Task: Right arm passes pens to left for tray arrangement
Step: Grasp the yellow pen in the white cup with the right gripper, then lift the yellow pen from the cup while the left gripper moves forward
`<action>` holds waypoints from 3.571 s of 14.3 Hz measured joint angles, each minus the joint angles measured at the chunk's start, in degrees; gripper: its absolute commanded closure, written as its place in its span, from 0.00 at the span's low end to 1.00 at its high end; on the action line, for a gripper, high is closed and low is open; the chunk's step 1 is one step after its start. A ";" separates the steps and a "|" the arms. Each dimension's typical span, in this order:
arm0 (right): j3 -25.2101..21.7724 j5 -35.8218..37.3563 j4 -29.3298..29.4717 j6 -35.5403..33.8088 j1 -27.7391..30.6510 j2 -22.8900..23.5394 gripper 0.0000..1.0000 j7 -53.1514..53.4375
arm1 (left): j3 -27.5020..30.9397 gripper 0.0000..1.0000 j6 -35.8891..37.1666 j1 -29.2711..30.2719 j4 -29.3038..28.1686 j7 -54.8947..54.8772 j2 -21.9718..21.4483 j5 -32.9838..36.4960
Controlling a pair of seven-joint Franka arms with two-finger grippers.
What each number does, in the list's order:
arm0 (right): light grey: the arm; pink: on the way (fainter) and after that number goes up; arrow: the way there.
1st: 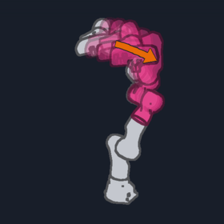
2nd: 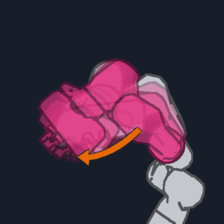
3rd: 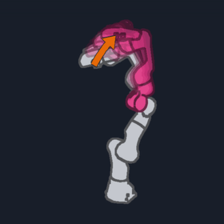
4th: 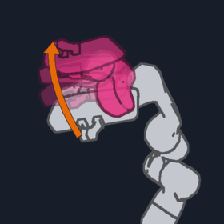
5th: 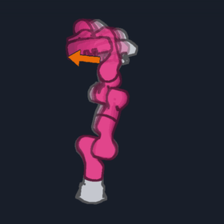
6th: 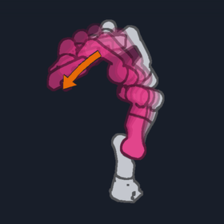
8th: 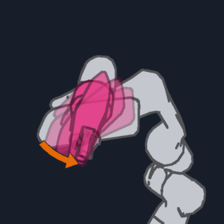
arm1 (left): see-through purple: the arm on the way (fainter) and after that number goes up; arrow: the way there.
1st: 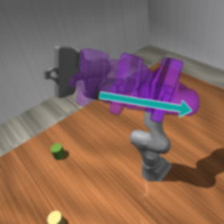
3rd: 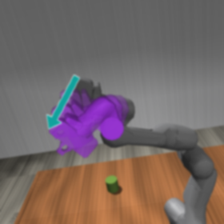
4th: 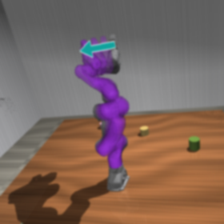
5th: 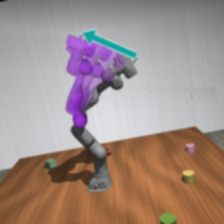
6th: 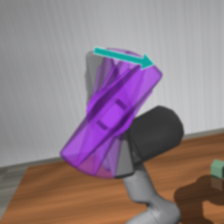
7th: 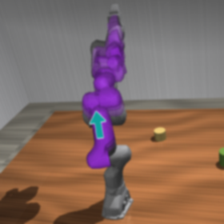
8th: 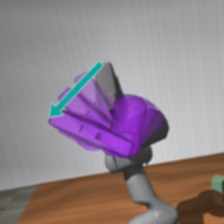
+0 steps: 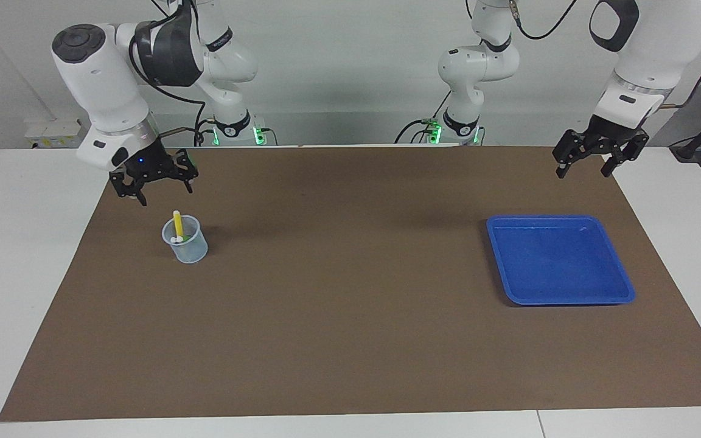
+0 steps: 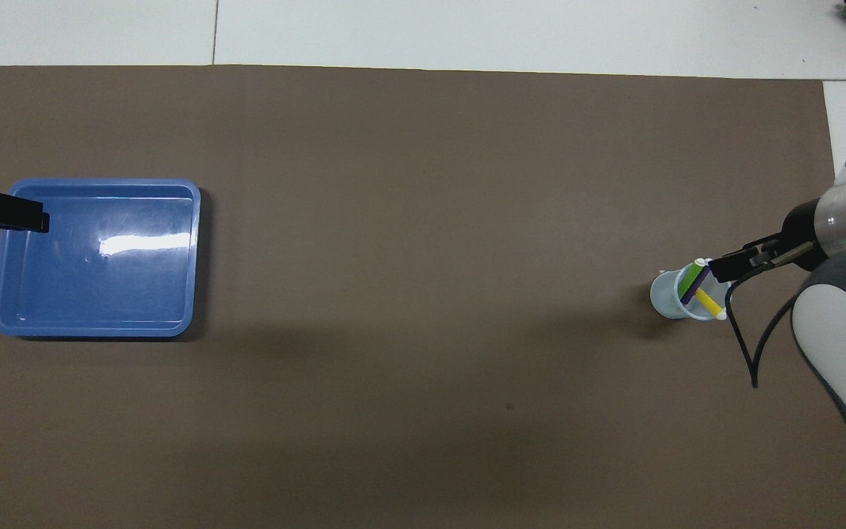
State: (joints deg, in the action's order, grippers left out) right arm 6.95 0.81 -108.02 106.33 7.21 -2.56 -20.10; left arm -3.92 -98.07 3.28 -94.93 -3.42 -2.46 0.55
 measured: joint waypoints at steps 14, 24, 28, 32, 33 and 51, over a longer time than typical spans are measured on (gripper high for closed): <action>-0.13 0.33 -16.48 9.20 4.05 0.14 0.25 -0.34 | 0.14 0.00 1.13 0.05 -8.32 2.07 -3.72 -2.47; -0.12 0.38 -18.60 10.79 4.27 0.13 0.47 -0.14 | -1.05 0.00 -13.22 -8.90 -27.87 25.65 -12.50 -15.76; -0.12 0.39 -19.27 11.40 4.46 0.11 0.77 -0.14 | -1.09 0.00 -20.29 -11.76 -32.77 34.35 -13.90 -24.06; -0.13 0.45 -19.27 11.48 4.54 0.02 1.00 -0.14 | -1.11 0.00 -29.27 -13.84 -38.06 38.11 -14.38 -34.03; -0.13 0.46 -19.27 11.48 4.56 0.00 1.00 -0.16 | -1.05 0.00 -31.29 -13.85 -38.97 38.90 -14.38 -36.91; 7.01 -1.43 2.72 -10.78 3.87 -1.20 1.00 3.23 | -1.01 0.00 -50.07 -21.74 -45.01 51.59 -14.32 -57.65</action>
State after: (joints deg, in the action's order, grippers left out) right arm 13.95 -0.62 -105.30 95.55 11.08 -3.76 -16.87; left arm -4.93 -148.14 -18.45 -139.93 48.17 -16.78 -57.10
